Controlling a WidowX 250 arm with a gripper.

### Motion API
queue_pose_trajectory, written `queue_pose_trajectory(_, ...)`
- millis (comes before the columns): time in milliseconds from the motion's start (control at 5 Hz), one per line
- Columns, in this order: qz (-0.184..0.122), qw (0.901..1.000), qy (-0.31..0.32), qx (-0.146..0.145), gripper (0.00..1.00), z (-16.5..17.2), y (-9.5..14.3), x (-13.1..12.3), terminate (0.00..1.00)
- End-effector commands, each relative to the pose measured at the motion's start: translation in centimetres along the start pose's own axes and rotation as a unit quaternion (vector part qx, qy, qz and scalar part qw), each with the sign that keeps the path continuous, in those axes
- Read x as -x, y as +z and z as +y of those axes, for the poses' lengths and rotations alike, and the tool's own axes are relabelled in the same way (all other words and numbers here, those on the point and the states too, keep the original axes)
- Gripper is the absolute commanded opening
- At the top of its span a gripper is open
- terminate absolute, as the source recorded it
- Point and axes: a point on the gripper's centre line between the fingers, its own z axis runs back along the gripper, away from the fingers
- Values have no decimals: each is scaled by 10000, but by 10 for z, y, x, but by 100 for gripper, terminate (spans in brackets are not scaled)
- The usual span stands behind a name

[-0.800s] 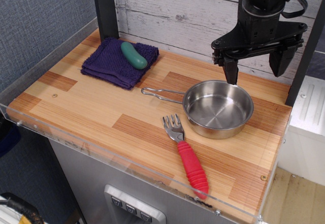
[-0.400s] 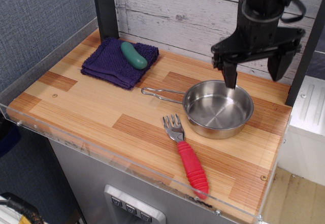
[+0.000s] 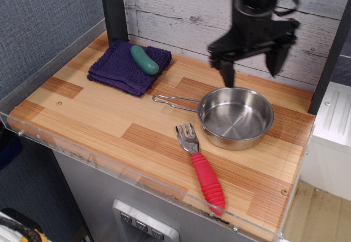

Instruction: Put the cucumber inside the pan

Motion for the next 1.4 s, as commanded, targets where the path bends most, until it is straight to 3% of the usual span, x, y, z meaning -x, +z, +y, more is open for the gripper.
queue_pose_trajectory(0, -297, 9972, 680, 48, 100, 34, 12, -40, 0)
queue_pose_trajectory(600, -492, 9849, 1634, -289, 100, 91, 4, -85, 0)
queue_pose_trajectory(800, -558, 9810, 1799, -473, 100, 106, 2, -94, 0)
queue_pose_trajectory(1200, -699, 9762, 1980, -550, 100, 114, -14, -101, 0)
